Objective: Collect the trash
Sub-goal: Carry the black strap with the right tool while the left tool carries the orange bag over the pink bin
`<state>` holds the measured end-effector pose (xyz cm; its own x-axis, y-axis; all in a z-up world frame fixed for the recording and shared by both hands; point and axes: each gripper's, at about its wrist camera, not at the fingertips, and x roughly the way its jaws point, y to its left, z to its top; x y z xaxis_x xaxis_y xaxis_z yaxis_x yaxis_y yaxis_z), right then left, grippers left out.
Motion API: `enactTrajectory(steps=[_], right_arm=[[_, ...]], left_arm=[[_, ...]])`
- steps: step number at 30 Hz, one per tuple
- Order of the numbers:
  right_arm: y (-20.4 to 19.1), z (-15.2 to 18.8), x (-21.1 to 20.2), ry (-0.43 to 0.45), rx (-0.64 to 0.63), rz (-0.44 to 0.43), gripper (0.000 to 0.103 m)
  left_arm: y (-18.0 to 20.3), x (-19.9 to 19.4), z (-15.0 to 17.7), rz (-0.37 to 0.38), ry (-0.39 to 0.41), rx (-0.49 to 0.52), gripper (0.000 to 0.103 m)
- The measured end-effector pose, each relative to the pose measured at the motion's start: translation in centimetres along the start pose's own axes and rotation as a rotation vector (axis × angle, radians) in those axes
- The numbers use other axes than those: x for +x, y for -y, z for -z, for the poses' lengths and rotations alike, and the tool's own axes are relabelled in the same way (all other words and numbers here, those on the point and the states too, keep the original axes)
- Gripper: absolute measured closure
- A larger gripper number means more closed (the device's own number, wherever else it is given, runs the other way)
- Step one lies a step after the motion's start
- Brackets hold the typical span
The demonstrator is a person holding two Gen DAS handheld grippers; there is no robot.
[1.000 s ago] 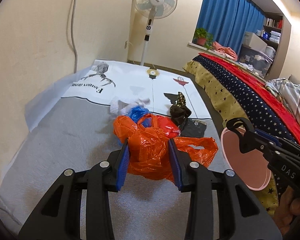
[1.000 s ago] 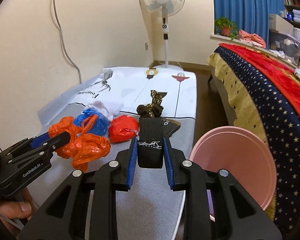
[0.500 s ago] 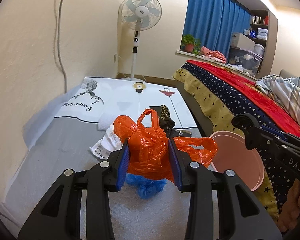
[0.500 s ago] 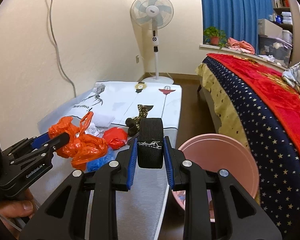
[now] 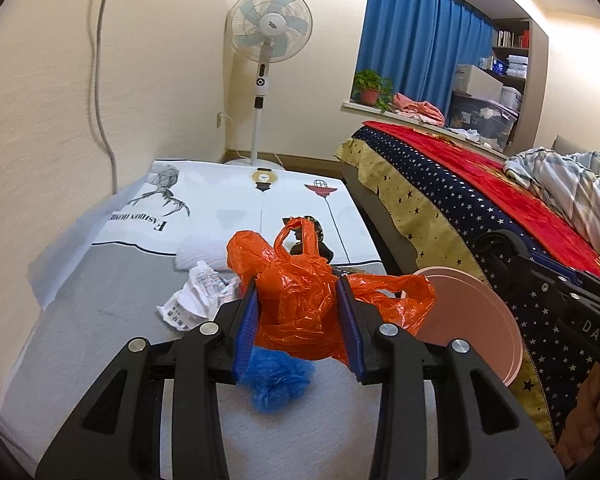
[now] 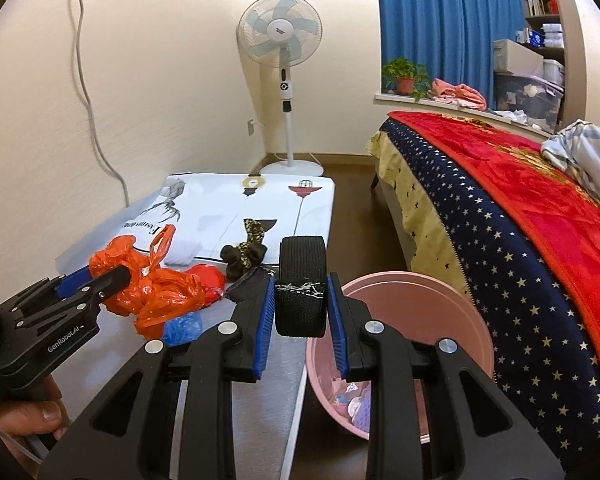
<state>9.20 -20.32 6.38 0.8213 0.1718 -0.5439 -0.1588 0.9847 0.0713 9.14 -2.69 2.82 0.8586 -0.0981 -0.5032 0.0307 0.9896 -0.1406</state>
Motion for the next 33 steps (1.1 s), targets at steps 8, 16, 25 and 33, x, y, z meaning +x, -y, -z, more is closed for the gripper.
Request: enactTrajectory(steps=[8, 16, 25, 33], right_arm=[[1.4, -0.3, -0.2, 0.014, 0.025, 0.038, 0.077], [3.4, -0.7, -0.2, 0.022, 0.054, 0.09, 0.077], [6.3, -1.0, -0.3, 0.025, 0.126, 0.149, 0.077], [7.8, -0.5, -0.4, 0.013, 0.148, 0.199, 0.077]], left_arm=[[1.5, 1.1, -0.3, 0.017, 0.0, 0.023, 0.066], [3.1, 2.2, -0.6, 0.04, -0.006, 0.032, 0.066], [5.2, 3.3, -0.7, 0.066, -0.014, 0.047, 0.066], [7.0, 4.4, -0.7, 0.091, -0.028, 0.06, 0.066]])
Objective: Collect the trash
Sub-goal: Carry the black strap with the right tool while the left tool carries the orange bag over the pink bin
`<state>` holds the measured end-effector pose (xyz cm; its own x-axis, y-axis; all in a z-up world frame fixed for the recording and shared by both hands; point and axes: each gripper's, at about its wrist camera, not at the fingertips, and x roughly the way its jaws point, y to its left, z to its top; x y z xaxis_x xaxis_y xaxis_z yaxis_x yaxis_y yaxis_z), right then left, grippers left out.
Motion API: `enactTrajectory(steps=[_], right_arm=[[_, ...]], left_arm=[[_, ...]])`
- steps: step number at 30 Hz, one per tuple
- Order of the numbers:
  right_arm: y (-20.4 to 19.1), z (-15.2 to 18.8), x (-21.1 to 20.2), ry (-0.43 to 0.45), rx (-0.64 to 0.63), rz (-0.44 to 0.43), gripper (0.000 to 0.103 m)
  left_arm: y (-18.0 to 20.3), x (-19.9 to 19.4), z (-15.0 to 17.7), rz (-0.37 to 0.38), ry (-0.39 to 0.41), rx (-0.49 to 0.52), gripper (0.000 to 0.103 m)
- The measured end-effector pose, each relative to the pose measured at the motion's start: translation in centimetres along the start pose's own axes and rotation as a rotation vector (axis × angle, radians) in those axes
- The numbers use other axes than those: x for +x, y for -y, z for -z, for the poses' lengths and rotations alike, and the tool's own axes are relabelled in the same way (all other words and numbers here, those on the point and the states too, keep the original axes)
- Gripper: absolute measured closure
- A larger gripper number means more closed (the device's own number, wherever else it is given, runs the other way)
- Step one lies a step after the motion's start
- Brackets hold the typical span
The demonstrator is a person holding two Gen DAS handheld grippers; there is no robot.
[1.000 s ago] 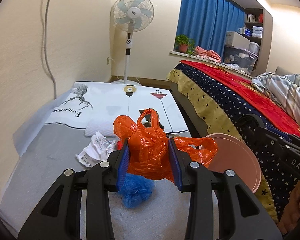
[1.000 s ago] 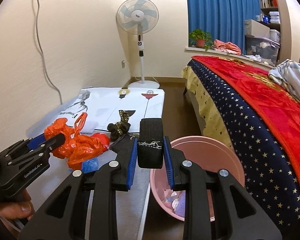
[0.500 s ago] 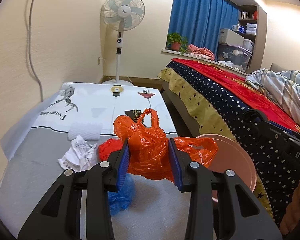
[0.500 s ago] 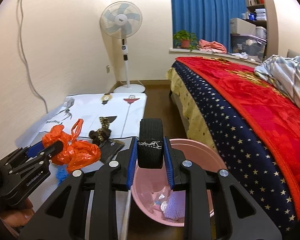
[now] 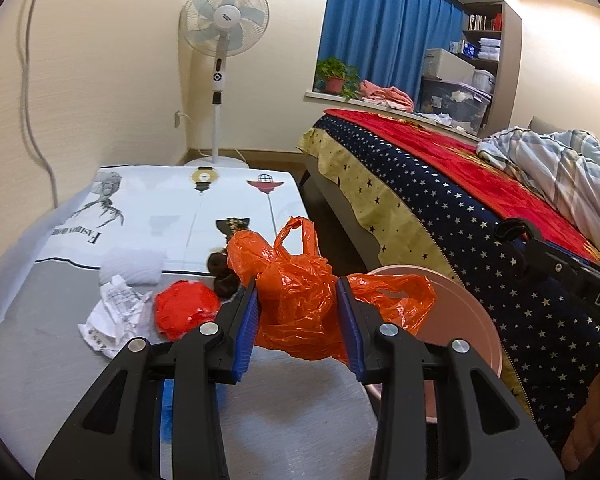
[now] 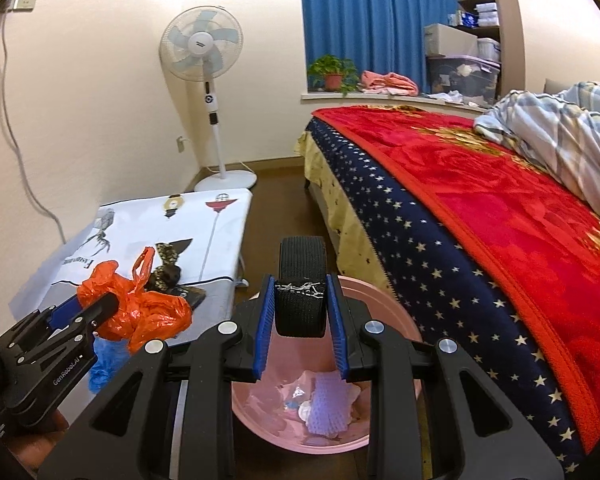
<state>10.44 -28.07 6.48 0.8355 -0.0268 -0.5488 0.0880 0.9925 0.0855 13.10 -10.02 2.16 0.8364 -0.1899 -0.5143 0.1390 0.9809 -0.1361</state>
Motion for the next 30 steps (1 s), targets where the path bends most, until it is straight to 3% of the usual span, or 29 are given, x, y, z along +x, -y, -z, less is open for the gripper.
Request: enactTrajectory(steps=[30], right_arm=[[3.4, 0.5, 2.2, -0.059, 0.059, 0.105, 0.077]], left_arm=[[6.2, 5.6, 0.8, 0.12, -0.09, 0.101, 0.066]])
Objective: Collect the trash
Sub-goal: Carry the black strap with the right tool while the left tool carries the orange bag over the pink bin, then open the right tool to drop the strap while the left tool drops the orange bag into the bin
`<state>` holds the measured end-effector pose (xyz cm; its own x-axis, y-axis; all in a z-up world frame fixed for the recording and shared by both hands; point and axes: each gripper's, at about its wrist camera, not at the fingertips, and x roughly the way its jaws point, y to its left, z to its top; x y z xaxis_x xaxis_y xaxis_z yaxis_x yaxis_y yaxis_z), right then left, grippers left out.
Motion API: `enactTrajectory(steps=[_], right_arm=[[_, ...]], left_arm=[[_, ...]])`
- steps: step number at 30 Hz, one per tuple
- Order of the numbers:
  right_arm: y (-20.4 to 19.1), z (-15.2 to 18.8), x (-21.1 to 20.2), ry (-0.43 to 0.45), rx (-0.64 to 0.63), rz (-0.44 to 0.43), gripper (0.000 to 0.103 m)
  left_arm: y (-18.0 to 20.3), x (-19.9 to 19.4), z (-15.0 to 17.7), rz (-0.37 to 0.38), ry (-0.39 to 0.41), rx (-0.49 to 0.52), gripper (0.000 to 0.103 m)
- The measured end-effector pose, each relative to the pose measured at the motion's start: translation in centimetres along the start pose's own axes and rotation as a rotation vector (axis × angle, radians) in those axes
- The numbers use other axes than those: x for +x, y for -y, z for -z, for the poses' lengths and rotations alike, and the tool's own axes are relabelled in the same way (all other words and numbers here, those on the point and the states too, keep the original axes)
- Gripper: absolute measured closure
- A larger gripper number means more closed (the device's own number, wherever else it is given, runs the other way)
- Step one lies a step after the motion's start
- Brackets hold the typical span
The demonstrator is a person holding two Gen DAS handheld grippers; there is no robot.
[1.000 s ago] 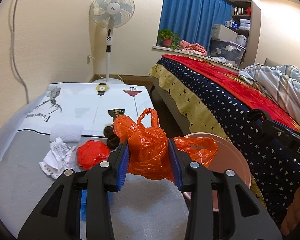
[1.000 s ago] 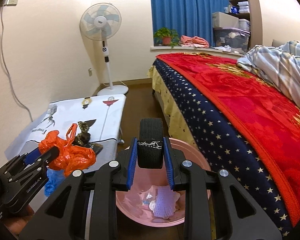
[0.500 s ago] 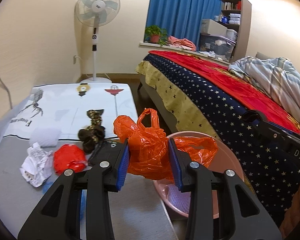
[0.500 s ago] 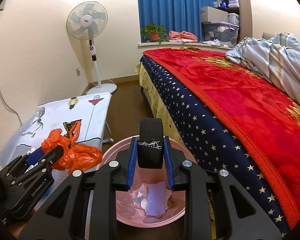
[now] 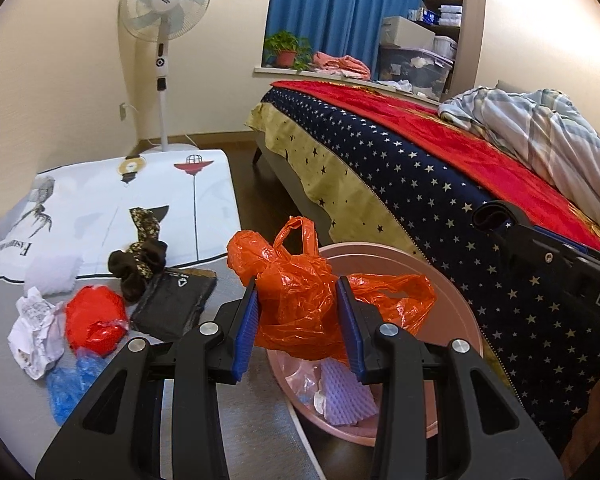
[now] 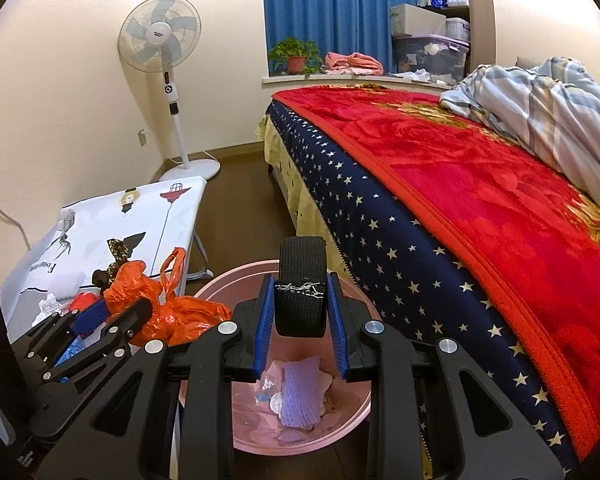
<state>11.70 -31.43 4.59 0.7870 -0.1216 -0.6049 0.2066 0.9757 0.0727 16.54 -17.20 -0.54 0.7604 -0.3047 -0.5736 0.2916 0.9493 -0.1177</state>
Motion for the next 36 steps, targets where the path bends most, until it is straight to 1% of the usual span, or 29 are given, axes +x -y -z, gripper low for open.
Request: enactTrajectory(steps=[14, 17, 18, 20, 22, 24, 30, 36], right_arm=[[0.6, 0.2, 0.8, -0.017, 0.017, 0.011, 0.077], [0.9, 0.2, 1.0, -0.022, 0.026, 0.014, 0.074], [1.0, 0.2, 1.0, -0.022, 0.029, 0.017, 0.073], [1.1, 0.2, 1.1, -0.025, 0.033, 0.024, 0.052], [1.2, 0.2, 1.0, -0.02, 0.039, 0.033, 0.049], [1.3, 0.2, 1.0, -0.019, 0.04, 0.035, 0.049], [1.2, 0.2, 0.5, -0.004, 0.044, 0.019, 0.049], [-0.1, 0.1, -0.4, 0.027, 0.012, -0.023, 0.049]], left_arm=[[1.2, 1.7, 0.1, 0.019, -0.025, 0.011, 0.066], [1.4, 2.0, 0.0, 0.044, -0.033, 0.01, 0.064], [1.5, 2.2, 0.0, 0.055, -0.039, 0.009, 0.061], [1.6, 2.6, 0.2, 0.062, -0.057, 0.01, 0.042], [1.6, 2.6, 0.5, 0.047, -0.056, 0.017, 0.042], [1.3, 2.5, 0.5, 0.045, -0.06, 0.016, 0.042], [0.5, 0.9, 0.4, 0.034, -0.033, 0.025, 0.042], [-1.7, -1.7, 0.3, 0.009, -0.001, 0.007, 0.049]])
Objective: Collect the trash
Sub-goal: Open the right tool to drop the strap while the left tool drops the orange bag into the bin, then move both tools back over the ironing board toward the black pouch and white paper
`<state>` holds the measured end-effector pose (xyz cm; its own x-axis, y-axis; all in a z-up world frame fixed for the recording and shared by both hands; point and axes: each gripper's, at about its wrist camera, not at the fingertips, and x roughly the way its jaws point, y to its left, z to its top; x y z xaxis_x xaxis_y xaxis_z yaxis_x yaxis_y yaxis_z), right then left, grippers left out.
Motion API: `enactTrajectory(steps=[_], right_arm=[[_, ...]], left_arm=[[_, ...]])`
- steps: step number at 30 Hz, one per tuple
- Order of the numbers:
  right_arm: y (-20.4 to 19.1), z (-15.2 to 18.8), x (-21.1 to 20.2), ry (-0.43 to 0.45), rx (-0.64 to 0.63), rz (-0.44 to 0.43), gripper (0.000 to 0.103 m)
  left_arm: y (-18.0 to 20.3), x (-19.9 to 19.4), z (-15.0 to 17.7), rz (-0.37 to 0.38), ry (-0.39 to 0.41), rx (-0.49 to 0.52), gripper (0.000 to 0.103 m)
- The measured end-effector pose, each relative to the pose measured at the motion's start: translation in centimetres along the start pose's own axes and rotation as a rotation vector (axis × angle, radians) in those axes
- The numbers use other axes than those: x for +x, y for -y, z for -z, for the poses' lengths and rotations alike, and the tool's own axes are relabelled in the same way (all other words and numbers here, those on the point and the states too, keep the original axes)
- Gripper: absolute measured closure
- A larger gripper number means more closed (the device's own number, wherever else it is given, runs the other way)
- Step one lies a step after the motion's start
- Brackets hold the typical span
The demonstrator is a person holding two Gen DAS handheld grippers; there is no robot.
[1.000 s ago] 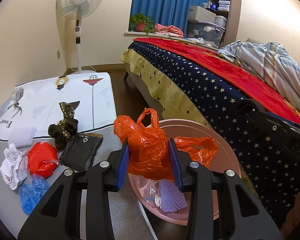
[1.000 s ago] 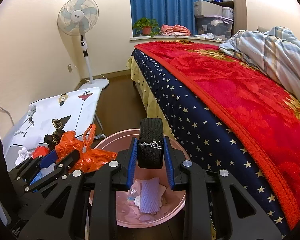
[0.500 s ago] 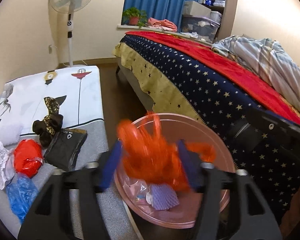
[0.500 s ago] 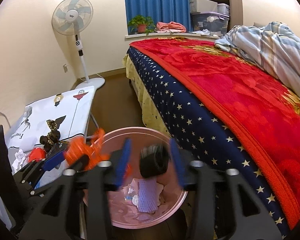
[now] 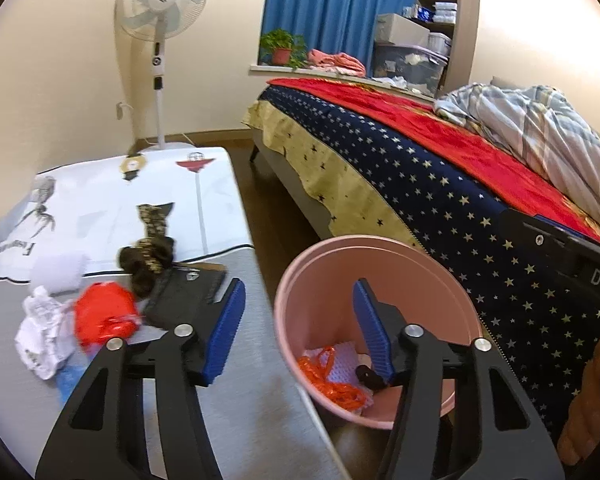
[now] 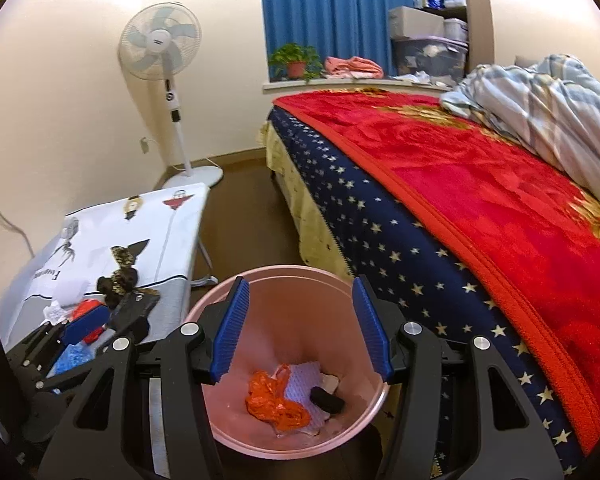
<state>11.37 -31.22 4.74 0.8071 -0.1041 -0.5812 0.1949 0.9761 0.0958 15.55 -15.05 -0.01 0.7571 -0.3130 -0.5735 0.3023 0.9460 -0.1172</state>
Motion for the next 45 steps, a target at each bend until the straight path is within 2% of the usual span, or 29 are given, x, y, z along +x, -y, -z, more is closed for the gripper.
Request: enactTrajectory(steps=[9, 16, 23, 34, 36, 37, 45], right_arm=[[-3.2, 0.1, -1.4, 0.033, -0.037, -0.076, 0.053], [-6.5, 0.3, -0.8, 0.021, -0.066, -0.137, 0.066], [-9.4, 0.6, 1.5, -0.027, -0.042, -0.22, 0.076], [-13.6, 2.0, 5.1, -0.091, -0.066, -0.284, 0.077], [-14.3, 2.3, 5.8, -0.104, -0.072, -0.293, 0.076], [-14.6, 2.5, 6.2, -0.112, -0.074, -0.297, 0.077], [-16.8, 4.1, 9.8, -0.195, -0.076, -0.323, 0.073]], left_arm=[[-4.3, -3.3, 0.4, -0.079, 0.035, -0.059, 0.054], [-8.4, -5.2, 1.1, -0.164, 0.052, -0.1, 0.057], [-12.3, -6.0, 2.1, -0.233, 0.044, -0.152, 0.059], [-15.7, -4.7, 3.3, -0.292, -0.007, -0.226, 0.059], [-15.9, -4.3, 3.4, -0.305, -0.017, -0.232, 0.057], [-16.1, -4.0, 3.5, -0.312, -0.026, -0.235, 0.052], [-17.2, -2.3, 4.0, -0.317, -0.066, -0.241, 0.052]])
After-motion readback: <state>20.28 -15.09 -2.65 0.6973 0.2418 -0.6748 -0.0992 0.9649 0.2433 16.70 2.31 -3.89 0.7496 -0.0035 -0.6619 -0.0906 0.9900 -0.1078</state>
